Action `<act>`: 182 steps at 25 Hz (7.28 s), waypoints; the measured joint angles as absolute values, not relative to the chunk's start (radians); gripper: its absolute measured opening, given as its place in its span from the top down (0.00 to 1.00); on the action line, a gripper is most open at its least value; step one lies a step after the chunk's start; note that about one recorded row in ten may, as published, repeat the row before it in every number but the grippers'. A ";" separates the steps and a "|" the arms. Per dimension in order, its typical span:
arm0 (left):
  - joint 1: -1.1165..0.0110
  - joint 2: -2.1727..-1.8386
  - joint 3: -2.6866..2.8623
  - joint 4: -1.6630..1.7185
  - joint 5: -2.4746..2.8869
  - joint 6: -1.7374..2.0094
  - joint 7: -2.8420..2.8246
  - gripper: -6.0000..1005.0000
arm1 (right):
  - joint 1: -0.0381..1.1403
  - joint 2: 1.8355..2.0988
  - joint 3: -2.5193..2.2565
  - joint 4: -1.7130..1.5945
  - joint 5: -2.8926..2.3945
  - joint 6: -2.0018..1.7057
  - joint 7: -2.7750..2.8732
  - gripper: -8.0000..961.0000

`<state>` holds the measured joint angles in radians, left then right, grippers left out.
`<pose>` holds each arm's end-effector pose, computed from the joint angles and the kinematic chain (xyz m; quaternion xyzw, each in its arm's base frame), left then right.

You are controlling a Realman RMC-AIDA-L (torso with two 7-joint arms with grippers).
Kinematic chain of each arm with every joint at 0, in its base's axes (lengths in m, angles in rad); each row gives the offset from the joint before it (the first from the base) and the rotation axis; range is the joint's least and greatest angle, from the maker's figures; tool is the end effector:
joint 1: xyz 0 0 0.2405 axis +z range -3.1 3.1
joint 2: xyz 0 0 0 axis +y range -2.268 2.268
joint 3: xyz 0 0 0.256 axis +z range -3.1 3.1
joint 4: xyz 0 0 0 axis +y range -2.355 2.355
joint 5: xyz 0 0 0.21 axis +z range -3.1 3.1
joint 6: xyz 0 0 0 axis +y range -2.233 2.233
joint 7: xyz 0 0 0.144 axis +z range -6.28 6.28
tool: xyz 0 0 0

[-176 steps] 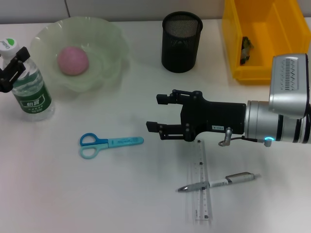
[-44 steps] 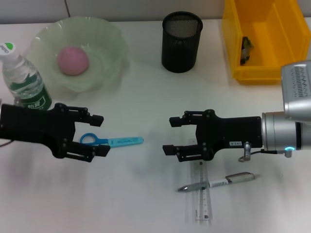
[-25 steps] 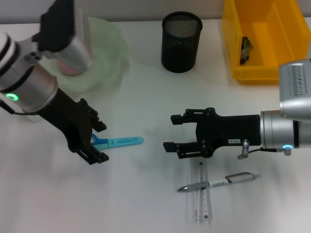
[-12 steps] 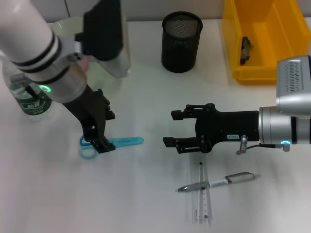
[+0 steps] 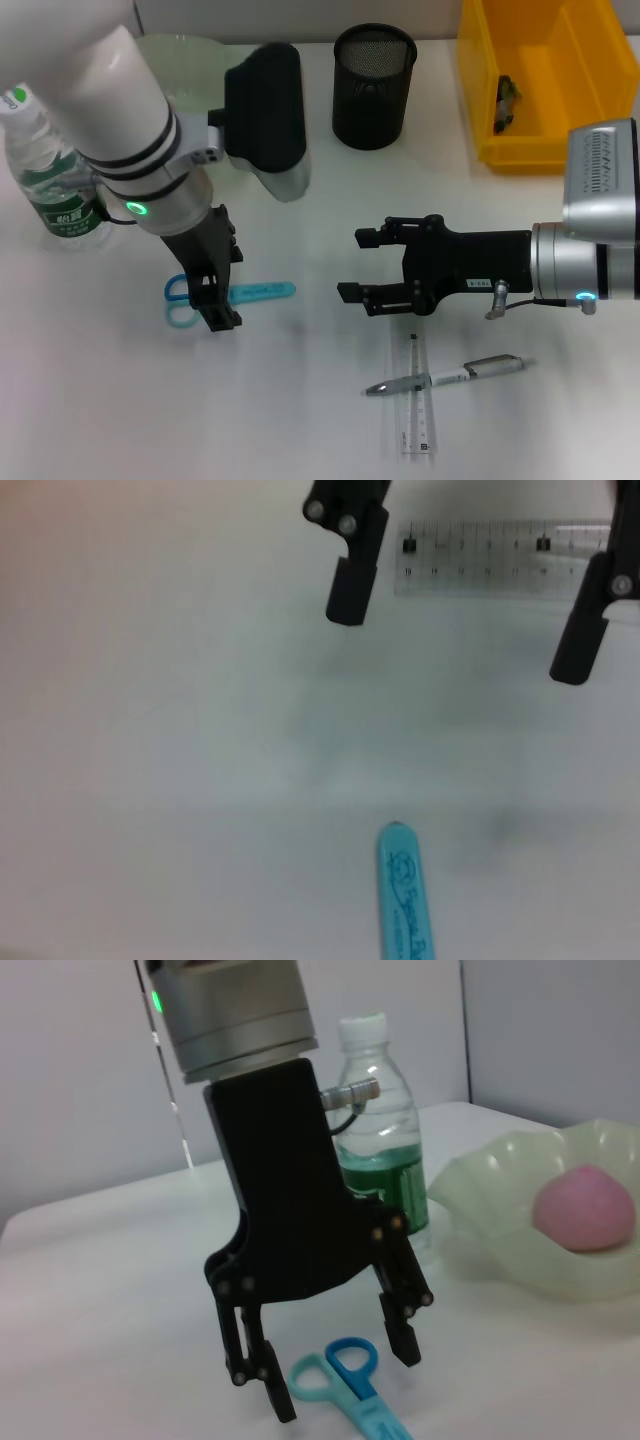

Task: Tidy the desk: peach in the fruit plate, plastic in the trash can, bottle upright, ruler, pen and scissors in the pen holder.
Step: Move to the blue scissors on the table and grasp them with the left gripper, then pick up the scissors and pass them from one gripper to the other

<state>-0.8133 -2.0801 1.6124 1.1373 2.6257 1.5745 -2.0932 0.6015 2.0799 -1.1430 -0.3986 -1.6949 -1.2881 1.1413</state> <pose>-0.1512 0.3555 -0.0496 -0.9490 -0.0012 0.3136 0.0338 0.2444 0.3265 -0.0794 -0.9654 0.1440 0.1969 0.0926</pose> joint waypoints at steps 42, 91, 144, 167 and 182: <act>-0.851 -2.080 1.717 1.017 2.691 1.480 -2.129 0.37 | 0.598 2.083 -1.147 -0.396 -1.697 -1.272 1.097 0.19; -0.889 -2.080 1.785 0.990 2.652 1.469 -2.145 0.60 | 0.583 2.085 -1.153 -0.388 -1.697 -1.272 1.084 0.20; -0.917 -2.080 1.795 0.938 2.652 1.458 -2.141 0.73 | 0.570 2.086 -1.149 -0.387 -1.689 -1.270 1.062 0.19; -0.810 -2.075 1.521 1.172 2.587 1.669 -2.115 0.74 | 0.525 2.074 -1.145 -0.402 -1.696 -1.341 1.064 0.20; -0.701 -2.070 1.253 1.204 2.342 1.711 -2.093 0.74 | 0.476 2.063 -1.134 -0.432 -1.697 -1.412 1.045 0.20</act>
